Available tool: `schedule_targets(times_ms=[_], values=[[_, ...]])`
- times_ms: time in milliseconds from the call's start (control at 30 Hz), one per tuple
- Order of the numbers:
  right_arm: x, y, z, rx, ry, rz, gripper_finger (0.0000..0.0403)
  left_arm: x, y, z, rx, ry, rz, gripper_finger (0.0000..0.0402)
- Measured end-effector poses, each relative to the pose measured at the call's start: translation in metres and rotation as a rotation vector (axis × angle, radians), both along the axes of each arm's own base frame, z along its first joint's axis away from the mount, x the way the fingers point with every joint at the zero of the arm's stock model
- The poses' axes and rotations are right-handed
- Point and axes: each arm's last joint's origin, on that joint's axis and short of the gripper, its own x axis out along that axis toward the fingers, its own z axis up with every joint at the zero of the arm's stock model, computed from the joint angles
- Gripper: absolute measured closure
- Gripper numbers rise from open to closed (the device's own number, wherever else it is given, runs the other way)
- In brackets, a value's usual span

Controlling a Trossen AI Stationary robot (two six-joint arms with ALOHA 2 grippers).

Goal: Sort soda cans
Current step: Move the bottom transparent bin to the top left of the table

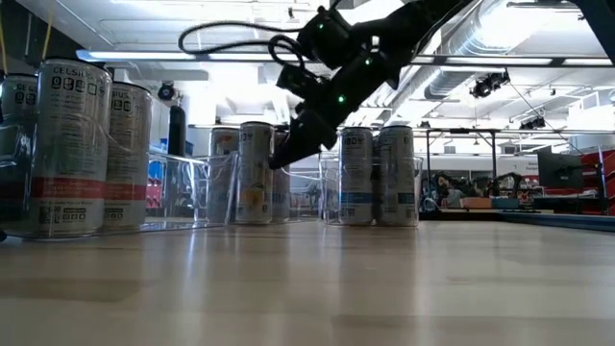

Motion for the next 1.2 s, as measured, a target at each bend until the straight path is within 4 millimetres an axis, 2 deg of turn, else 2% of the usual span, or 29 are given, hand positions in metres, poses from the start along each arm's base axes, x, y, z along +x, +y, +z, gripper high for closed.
schedule_targets(times_ms=[300, 667, 800, 1200], values=[[-0.002, -0.012, -0.003, 0.006, 0.013, 0.083, 0.0209, 0.0, 0.0, 0.0, 0.0, -0.007, 0.001, 0.0402], [-0.002, -0.028, 0.001, 0.028, -0.044, 0.121, 0.0353, 0.002, 0.001, 0.0, 0.001, -0.013, 0.009, 0.0401], [-0.002, -0.027, 0.001, 0.018, -0.041, 0.131, 0.0388, 0.003, 0.001, 0.0, 0.001, -0.013, 0.013, 0.0401], [-0.016, -0.025, 0.012, 0.004, 0.051, 0.15, 0.0401, 0.003, 0.001, 0.001, -0.002, -0.017, 0.014, 0.0401]])
